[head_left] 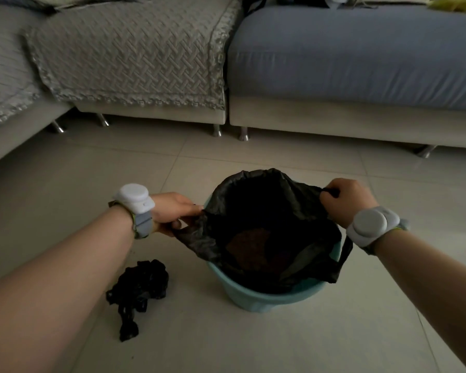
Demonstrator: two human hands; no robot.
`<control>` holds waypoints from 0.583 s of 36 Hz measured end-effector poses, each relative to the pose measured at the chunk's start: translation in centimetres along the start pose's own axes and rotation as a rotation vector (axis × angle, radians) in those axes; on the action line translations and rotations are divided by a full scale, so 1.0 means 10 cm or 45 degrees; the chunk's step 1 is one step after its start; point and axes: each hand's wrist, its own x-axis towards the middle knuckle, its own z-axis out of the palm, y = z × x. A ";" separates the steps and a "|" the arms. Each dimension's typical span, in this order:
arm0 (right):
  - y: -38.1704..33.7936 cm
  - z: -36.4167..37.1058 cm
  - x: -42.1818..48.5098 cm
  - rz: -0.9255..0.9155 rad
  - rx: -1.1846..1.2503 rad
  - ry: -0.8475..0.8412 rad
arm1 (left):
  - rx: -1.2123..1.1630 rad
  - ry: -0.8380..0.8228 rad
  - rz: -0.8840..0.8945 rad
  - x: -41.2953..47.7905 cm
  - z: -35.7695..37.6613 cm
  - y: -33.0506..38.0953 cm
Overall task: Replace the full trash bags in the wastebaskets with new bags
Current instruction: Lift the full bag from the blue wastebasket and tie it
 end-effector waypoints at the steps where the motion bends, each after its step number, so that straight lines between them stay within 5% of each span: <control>1: 0.00 0.00 0.00 -0.012 0.002 0.031 | 0.061 0.004 -0.007 -0.02 -0.05 0.00; 5: -0.06 -0.03 0.03 -0.078 0.140 0.188 | 0.113 0.184 0.063 -0.01 -0.22 0.00; 9: -0.22 -0.12 0.01 -0.099 0.316 0.226 | -0.370 0.409 0.333 -0.05 -0.21 0.13; 13: -0.42 -0.22 -0.05 -0.214 0.396 0.137 | -0.776 0.196 0.487 -0.23 -0.19 0.37; 21: -0.62 -0.63 -0.12 -0.200 0.474 -0.214 | -0.767 -0.051 0.670 -0.54 -0.27 0.74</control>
